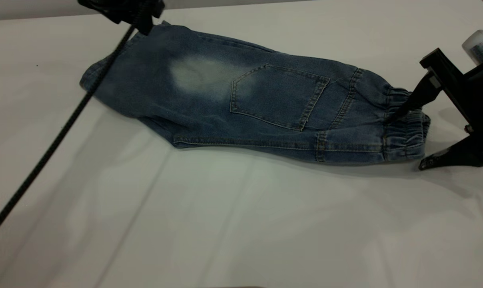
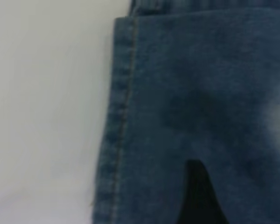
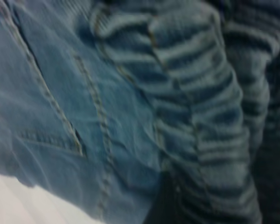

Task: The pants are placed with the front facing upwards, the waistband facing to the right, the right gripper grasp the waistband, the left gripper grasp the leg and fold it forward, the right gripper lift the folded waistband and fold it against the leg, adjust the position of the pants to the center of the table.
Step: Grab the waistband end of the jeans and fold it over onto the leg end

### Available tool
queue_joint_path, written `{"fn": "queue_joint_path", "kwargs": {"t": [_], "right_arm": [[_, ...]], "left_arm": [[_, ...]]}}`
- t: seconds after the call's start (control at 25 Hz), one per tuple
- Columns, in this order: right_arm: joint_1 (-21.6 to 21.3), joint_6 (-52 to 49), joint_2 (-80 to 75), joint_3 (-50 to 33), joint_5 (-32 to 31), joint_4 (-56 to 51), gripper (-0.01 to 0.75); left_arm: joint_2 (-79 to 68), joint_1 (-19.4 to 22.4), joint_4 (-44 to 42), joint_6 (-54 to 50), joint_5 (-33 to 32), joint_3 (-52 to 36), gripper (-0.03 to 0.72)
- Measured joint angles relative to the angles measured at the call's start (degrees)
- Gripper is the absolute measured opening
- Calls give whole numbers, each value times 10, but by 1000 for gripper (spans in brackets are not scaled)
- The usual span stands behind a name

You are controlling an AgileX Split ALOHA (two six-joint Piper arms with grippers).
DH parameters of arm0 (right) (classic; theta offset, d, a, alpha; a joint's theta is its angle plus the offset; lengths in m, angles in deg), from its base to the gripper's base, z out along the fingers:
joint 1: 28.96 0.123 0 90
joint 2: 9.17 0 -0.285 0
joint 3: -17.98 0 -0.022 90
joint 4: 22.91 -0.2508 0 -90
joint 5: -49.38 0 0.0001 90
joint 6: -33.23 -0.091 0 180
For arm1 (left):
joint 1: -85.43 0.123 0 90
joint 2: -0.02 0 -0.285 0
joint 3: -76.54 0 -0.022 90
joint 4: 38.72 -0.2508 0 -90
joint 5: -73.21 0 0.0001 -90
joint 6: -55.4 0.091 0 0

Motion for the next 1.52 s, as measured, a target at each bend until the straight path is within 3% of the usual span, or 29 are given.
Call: {"fn": "queue_joint_path", "kwargs": {"t": [0.12,0.28,0.4,0.72,1.04,1.36,1.52], "right_arm": [[0,31,0,-1,4,-25,429],[0,93,0,0,-12,-92,157],[0,145,0,0,-47,-152,44],[0,238,14,18,-135,-180,33],[0,263,102,67,-208,-162,33],[0,264,169,100,-227,-95,33],[-1,263,176,103,-228,-61,33]], "left_arm": [[0,-21,-1,3,-1,0,422],[0,-46,-1,3,-3,0,422],[-5,-68,-1,4,-16,0,422],[-53,-125,14,5,-48,0,422],[-80,-193,29,18,-45,0,422],[-80,-266,93,19,8,0,422],[-78,-266,96,21,-6,0,422]]}}
